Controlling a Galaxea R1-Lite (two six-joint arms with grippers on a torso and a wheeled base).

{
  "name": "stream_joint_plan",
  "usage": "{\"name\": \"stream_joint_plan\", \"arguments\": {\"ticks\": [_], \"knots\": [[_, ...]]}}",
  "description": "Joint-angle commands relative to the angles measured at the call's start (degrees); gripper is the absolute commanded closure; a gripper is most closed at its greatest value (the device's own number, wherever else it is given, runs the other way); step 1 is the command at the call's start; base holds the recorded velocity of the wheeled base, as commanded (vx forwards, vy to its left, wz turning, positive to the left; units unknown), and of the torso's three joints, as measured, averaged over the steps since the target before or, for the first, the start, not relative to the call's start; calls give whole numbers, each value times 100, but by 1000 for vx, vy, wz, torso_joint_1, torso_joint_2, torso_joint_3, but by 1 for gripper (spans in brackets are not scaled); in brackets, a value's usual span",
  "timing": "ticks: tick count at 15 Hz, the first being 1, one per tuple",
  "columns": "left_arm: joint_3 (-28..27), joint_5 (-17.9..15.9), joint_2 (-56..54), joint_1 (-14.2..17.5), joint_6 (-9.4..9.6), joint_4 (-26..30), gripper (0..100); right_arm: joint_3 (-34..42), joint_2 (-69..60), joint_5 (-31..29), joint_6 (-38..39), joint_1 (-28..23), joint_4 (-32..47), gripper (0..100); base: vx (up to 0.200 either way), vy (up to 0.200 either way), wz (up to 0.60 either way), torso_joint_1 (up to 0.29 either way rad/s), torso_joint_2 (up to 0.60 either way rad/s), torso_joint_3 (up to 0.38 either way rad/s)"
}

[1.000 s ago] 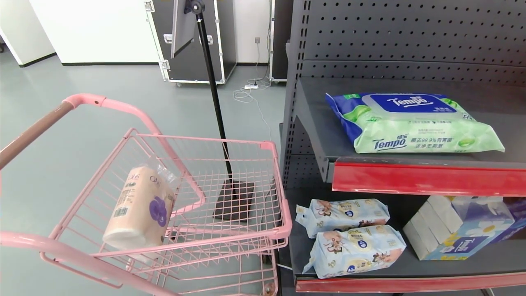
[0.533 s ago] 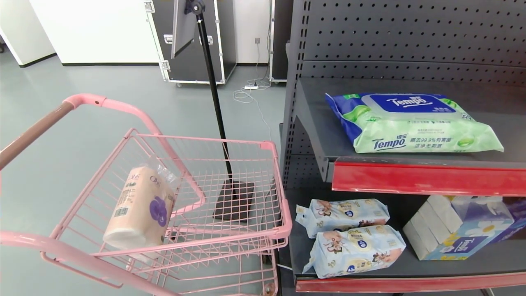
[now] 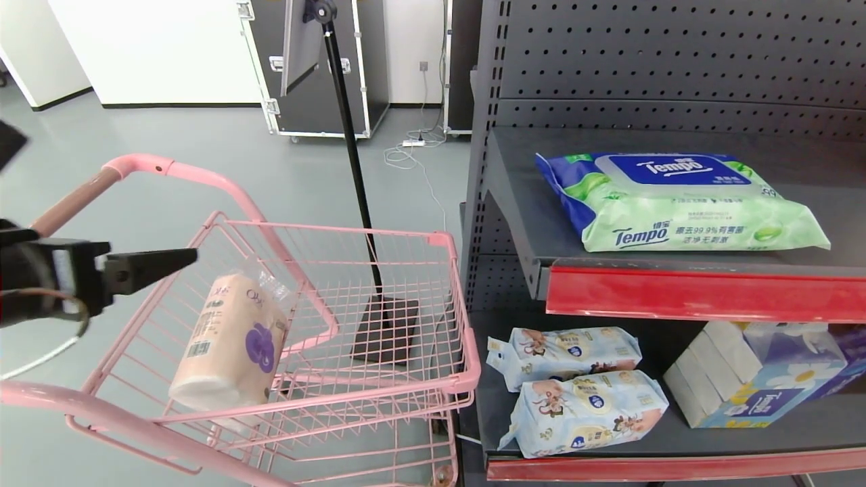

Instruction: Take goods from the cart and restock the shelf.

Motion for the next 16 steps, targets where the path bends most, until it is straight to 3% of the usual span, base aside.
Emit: {"name": "stream_joint_plan", "arguments": {"ticks": [1,3,5,9,10,11,12,16], "knots": [[-995,-20,2319,-48,455,670,0,0,0,-3,1,1,-1,0,0,0,0,0,0,0],[-1118,165,2732,-39,455,732,0,0,0,5,9,1,-1,0,0,0,0,0,0,0],[-1356,569,2899,-21,464,1030,0,0,0,5,9,1,-1,0,0,0,0,0,0,0],[-1549,763,2996,260,490,1417,0,0,0,5,9,1,-1,0,0,0,0,0,0,0],[-1540,754,3005,374,675,1444,0,0,0,5,9,1,-1,0,0,0,0,0,0,0],[-1540,763,3005,568,1044,1549,0,0,0,5,1,1,-1,0,0,0,0,0,0,0],[-1540,771,3005,682,1237,1584,0,0,0,5,-8,1,-1,0,0,0,0,0,0,0],[-1549,771,3084,735,1325,1988,0,0,0,5,-17,1,-1,0,0,0,0,0,0,0]]}}
